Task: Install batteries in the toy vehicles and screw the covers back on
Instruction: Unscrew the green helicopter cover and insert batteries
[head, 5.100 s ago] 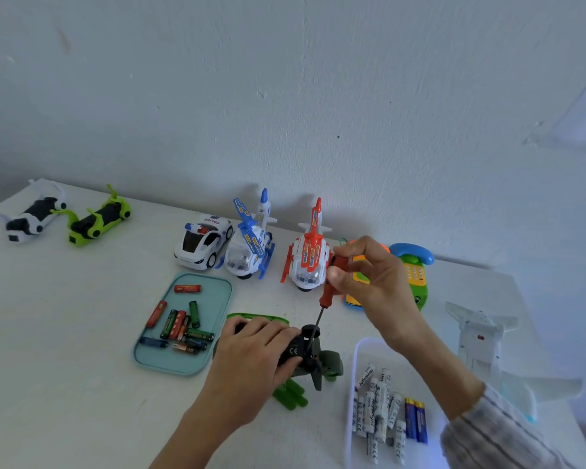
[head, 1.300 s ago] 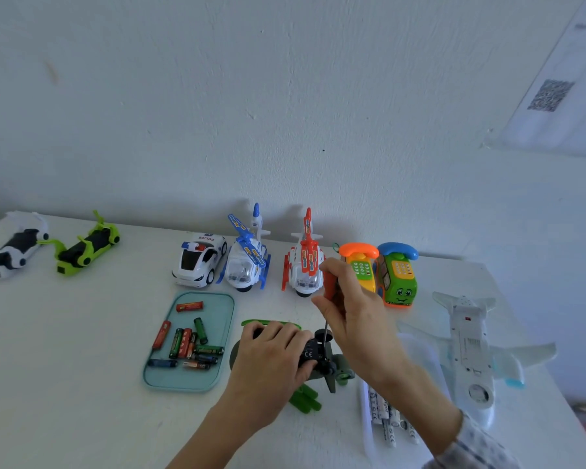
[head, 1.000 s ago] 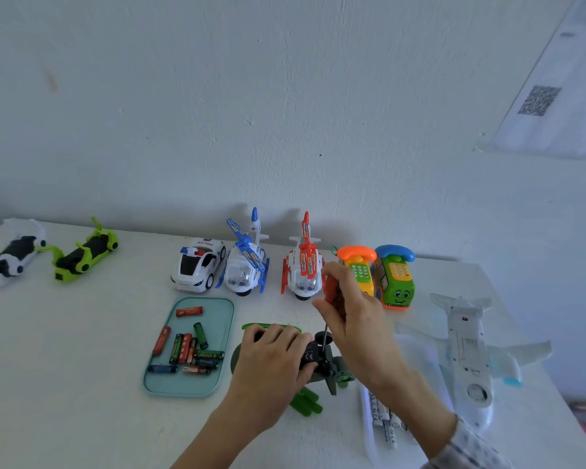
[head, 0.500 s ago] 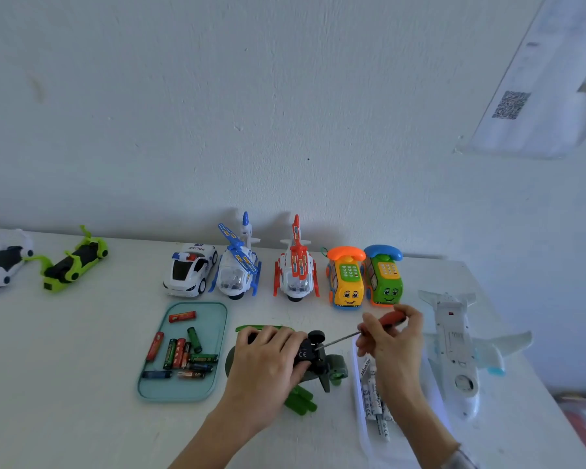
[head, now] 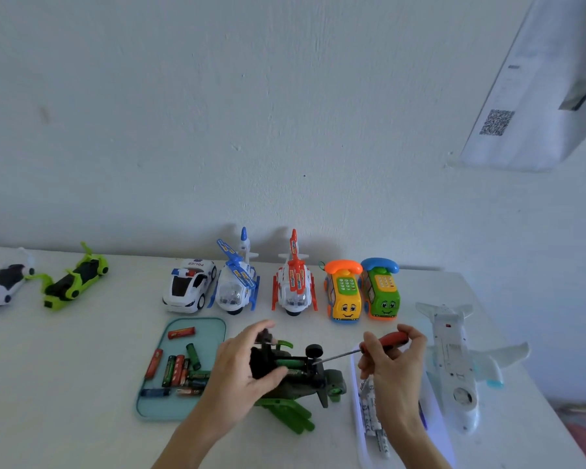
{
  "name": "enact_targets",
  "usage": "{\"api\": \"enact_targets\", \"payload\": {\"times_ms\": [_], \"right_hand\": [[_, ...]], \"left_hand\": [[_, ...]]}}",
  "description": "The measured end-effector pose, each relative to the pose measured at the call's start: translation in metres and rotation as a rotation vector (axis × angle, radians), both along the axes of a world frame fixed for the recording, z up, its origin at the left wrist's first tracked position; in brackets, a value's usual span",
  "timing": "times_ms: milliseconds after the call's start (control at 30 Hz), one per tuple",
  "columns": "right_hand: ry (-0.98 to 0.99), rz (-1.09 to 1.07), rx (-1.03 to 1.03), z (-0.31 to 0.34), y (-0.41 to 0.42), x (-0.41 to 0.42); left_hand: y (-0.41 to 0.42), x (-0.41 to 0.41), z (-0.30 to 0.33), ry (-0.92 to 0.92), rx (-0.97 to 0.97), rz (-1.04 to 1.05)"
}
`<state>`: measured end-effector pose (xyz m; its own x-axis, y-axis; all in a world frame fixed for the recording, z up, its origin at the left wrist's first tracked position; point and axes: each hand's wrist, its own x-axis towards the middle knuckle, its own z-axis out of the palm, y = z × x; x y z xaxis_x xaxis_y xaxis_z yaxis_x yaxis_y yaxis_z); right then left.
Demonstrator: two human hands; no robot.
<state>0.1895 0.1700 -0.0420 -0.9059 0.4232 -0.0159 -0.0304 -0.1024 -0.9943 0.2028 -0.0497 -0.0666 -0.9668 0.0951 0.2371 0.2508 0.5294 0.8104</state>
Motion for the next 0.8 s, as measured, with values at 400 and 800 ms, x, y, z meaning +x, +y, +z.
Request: {"api": "enact_targets", "payload": {"times_ms": [400, 800], "right_hand": [[0.377, 0.078, 0.498, 0.022, -0.031, 0.009], [0.305, 0.03, 0.545, 0.02, -0.043, 0.003]], "left_hand": [[-0.006, -0.009, -0.003, -0.164, 0.214, -0.041], [-0.01, -0.008, -0.005, -0.114, 0.183, -0.093]]}}
